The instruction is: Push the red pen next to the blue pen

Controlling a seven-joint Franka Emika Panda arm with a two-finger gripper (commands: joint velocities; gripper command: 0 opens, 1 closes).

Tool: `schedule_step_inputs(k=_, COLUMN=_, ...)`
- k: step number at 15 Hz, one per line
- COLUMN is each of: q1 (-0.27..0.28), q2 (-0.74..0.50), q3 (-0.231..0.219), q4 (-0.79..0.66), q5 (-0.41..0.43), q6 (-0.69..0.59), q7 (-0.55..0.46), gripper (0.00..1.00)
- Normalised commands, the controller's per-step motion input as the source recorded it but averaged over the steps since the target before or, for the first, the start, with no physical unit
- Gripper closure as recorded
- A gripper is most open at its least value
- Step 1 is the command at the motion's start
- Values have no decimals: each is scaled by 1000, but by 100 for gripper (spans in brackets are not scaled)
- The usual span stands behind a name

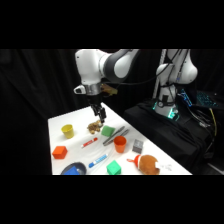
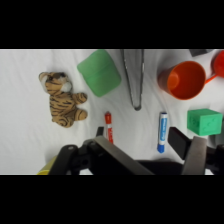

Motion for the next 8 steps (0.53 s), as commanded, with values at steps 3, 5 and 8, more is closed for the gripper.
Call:
schedule_step_inputs(k=3, q1=-122, q2=249, q3=-33, q4=312, q5=-36, q6=131, q7=-271, gripper=0)
schedule_step_inputs(k=5, q1=-124, q2=257, q3=-8, q4=289, q5=-2, q6=172, q7=-285, gripper=0)
schedule_step_inputs(k=8, q1=-127, q2=272, q3=17, q4=310, q5=43, q6=156, q7=-284, gripper=0)
